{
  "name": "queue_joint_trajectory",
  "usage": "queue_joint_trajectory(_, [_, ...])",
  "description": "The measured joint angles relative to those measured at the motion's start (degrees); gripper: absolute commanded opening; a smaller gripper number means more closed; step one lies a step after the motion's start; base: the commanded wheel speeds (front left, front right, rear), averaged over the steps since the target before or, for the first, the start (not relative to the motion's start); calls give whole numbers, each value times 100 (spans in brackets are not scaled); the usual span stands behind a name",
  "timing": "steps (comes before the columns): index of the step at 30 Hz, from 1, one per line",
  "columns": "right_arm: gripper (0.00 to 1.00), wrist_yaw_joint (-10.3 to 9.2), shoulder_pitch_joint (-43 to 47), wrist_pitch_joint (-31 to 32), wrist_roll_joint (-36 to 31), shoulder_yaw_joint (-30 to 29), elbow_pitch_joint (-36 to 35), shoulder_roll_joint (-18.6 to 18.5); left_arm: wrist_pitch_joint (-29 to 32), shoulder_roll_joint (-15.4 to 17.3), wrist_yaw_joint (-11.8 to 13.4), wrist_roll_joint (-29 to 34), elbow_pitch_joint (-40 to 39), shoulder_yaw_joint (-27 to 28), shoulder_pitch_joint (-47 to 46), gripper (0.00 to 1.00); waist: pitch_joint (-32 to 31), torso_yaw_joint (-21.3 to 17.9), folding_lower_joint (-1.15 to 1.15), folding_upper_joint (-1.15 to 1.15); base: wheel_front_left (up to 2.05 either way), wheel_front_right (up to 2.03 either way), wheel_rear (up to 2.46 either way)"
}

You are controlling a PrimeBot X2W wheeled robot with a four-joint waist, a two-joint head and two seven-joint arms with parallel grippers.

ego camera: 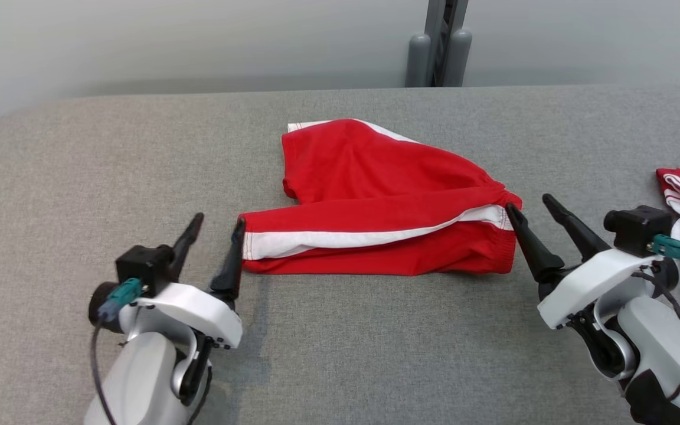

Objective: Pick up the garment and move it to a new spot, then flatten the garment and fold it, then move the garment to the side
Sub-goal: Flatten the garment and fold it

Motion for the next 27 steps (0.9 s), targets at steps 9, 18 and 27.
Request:
queue_joint_trajectory(9, [100,0,927,-5,-970,-1428,-1280,11,-1,-7,224,240,-1894,920,914,100,-190,-27,0,0,0,0,0])
queue_joint_trajectory(18, [100,0,2086,-15,-1747,-2375,-2036,628,-1,-127,218,304,-2708,1207,1800,100,-269,-45,0,0,0,0,0])
queue_joint_trajectory(27, [100,0,2194,-15,-1924,-2466,-2171,791,-2,-134,170,300,-2379,887,1785,100,-92,-116,0,0,0,0,0])
